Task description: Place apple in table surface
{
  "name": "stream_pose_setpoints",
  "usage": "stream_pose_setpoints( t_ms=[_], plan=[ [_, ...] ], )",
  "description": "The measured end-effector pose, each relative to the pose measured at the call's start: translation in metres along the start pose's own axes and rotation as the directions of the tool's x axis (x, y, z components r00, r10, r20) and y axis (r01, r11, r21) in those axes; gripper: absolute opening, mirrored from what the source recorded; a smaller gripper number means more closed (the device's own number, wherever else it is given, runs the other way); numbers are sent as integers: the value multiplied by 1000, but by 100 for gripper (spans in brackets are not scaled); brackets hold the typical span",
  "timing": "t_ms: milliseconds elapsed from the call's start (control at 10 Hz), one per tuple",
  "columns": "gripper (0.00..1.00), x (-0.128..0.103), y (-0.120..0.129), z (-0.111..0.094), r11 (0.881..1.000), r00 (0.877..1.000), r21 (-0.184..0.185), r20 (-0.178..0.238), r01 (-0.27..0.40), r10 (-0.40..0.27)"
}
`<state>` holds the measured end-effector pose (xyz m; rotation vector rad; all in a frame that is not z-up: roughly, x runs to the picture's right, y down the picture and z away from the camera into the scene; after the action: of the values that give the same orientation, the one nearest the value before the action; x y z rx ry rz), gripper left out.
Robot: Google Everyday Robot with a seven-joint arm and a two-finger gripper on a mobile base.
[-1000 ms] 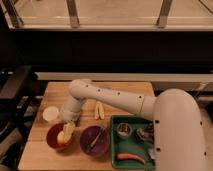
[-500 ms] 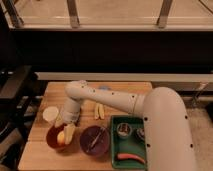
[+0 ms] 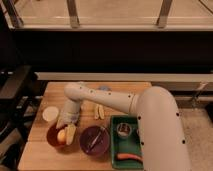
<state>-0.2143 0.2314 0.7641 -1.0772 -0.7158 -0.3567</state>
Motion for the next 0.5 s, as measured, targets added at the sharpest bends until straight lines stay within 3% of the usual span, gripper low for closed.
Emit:
stream_pose_setpoints(
  t_ms=[200,400,500],
  plan=[
    [72,-3,0,2,1000,1000,-13,-12,8,-9],
    [58,-7,0,2,999,999,-20,-33,25,-25],
    [45,-10,0,1,999,999,-19,-42,34,-35]
  ],
)
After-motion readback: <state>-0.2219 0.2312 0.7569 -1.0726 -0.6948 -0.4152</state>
